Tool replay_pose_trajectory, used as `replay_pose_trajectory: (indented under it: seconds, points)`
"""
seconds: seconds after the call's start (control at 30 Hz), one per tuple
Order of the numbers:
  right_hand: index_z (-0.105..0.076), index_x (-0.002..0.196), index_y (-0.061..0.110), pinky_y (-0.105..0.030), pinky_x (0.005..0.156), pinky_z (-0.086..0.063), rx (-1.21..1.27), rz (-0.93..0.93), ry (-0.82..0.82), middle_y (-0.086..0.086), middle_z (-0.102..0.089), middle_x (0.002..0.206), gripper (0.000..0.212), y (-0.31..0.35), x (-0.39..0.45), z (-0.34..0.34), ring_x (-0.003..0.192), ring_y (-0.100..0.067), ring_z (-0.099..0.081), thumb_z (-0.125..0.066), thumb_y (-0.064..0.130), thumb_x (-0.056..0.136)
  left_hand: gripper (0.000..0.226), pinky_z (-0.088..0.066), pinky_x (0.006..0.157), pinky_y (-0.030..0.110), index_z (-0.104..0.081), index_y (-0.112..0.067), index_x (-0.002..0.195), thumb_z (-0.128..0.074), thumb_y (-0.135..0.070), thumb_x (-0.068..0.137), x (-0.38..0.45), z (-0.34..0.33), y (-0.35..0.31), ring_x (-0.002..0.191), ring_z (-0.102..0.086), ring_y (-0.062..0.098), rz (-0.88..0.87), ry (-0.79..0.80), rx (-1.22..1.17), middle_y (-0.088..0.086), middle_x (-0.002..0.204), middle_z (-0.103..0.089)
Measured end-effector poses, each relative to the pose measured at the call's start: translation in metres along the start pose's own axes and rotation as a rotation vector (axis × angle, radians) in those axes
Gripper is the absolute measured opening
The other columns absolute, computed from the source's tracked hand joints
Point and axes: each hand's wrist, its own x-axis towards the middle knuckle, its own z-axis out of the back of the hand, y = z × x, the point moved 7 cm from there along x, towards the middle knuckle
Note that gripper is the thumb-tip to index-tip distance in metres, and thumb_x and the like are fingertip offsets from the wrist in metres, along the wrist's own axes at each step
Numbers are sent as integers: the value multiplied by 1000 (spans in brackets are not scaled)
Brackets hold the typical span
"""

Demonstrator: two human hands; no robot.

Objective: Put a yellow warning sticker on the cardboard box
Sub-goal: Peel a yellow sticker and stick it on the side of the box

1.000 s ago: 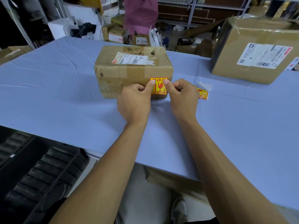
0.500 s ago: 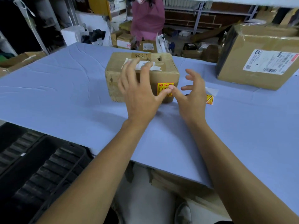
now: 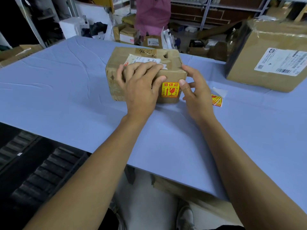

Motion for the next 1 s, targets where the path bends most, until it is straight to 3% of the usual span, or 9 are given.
replay_pose_trajectory:
  seconds: [0.17, 0.3, 0.4, 0.5, 0.63, 0.77, 0.9, 1.0]
  points:
    - [-51, 134, 35, -17, 71, -49, 2, 2, 5, 7, -56, 127, 46, 0, 1, -2, 79, 3, -55, -66, 28, 91, 58, -9, 119, 52, -64, -32, 123, -66, -63, 74, -6, -4, -3, 125, -48, 19, -79, 95, 89, -12, 126, -63]
    - [-51, 135, 34, -35, 76, -57, 2, -16, -13, 4, -57, 125, 36, -1, 0, -2, 85, -5, -56, -52, 30, 99, 38, -10, 118, 50, -65, -32, 123, -55, -51, 92, -5, 2, -3, 123, -51, 22, -57, 43, 62, -11, 125, -65]
    - [-49, 134, 37, -37, 80, -57, 9, -9, -5, 4, -57, 125, 39, 2, -4, -2, 88, -10, -57, -57, 29, 96, 43, -9, 119, 51, -62, -32, 127, -53, -54, 91, -8, 1, -5, 126, -48, 21, -68, 61, 101, -10, 128, -62]
    - [-45, 131, 43, -35, 80, -56, 20, -16, 12, 1, -57, 124, 48, 3, -3, -2, 84, -13, -57, -65, 27, 91, 51, -9, 119, 53, -60, -32, 129, -56, -60, 86, -9, 0, -6, 128, -47, 22, -77, 96, 131, -9, 129, -61]
    - [-41, 141, 38, -15, 78, -49, -22, -19, 90, 2, -55, 126, 69, -1, -4, -3, 84, -13, -59, -75, 17, 83, 69, -6, 119, 54, -53, -29, 134, -71, -56, 73, -10, -2, -5, 132, -43, 24, -119, 161, 178, -5, 135, -55]
    - [-35, 143, 43, -18, 80, -50, -82, -26, 131, 3, -56, 128, 86, -5, -5, -5, 86, -16, -62, -82, 18, 75, 88, -4, 119, 55, -45, -27, 140, -76, -58, 64, -14, -5, -4, 137, -39, 27, -162, 215, 252, 0, 140, -50]
    - [-38, 141, 42, -23, 79, -54, -51, -22, 89, 1, -58, 126, 65, -2, -4, -3, 86, -19, -64, -72, 32, 86, 72, -9, 119, 58, -49, -26, 138, -63, -64, 78, -13, -3, -5, 135, -42, 28, -146, 164, 240, 1, 138, -53]
    - [-40, 141, 39, -34, 79, -54, -47, -24, 69, -1, -59, 121, 55, -2, -2, -4, 86, -25, -63, -64, 32, 91, 80, -9, 119, 58, -48, -25, 137, -72, -60, 69, -13, -7, -5, 135, -42, 29, -156, 167, 274, 2, 138, -52]
